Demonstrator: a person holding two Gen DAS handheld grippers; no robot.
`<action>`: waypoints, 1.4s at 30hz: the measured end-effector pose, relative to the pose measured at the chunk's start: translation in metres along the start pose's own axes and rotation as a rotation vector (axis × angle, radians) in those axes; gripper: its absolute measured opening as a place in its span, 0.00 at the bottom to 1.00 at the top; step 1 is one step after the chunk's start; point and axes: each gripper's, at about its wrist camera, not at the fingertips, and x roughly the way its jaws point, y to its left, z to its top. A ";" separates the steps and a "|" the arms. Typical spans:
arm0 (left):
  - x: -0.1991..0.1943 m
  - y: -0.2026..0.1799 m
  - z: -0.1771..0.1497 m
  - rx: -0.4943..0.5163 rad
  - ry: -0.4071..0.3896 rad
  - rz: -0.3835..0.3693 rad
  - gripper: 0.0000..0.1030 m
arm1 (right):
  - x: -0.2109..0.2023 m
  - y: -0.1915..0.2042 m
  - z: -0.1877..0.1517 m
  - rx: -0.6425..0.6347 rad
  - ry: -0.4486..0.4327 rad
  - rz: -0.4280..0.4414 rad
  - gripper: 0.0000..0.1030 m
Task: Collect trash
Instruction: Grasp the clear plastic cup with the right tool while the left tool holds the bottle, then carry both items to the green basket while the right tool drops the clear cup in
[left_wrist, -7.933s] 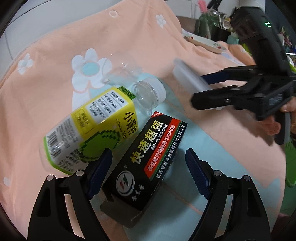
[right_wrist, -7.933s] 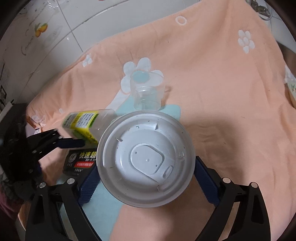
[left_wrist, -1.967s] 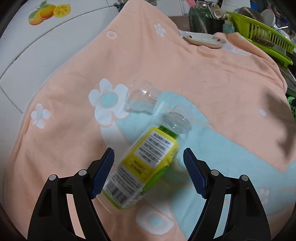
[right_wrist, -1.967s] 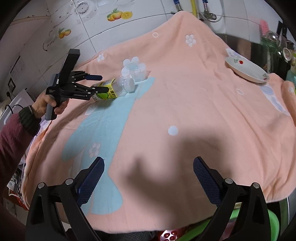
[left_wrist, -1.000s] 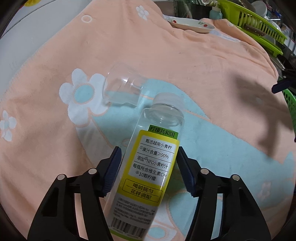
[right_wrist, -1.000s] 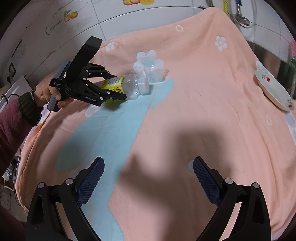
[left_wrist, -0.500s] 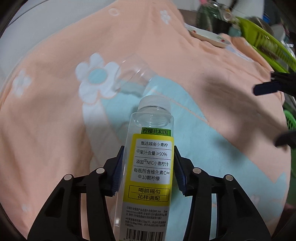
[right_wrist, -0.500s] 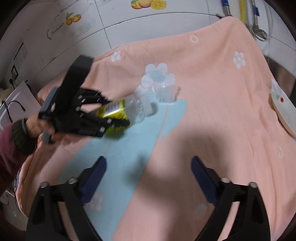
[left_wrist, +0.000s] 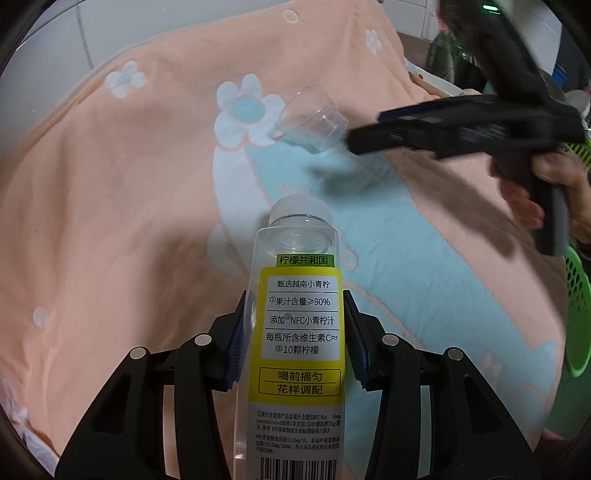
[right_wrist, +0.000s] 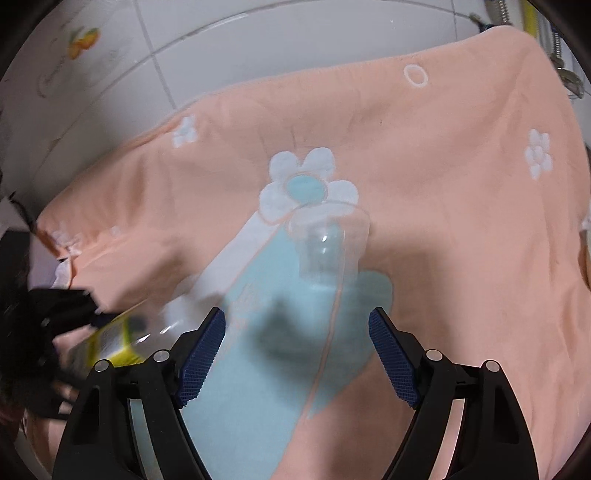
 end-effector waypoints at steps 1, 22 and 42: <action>-0.001 0.000 -0.001 0.000 -0.001 0.002 0.44 | 0.005 -0.001 0.004 -0.001 0.002 -0.006 0.75; -0.016 0.005 -0.009 -0.086 -0.028 -0.024 0.44 | 0.047 -0.015 0.044 0.072 -0.006 -0.005 0.57; -0.046 -0.087 -0.038 -0.034 -0.087 -0.136 0.44 | -0.104 -0.020 -0.075 0.191 -0.076 -0.018 0.57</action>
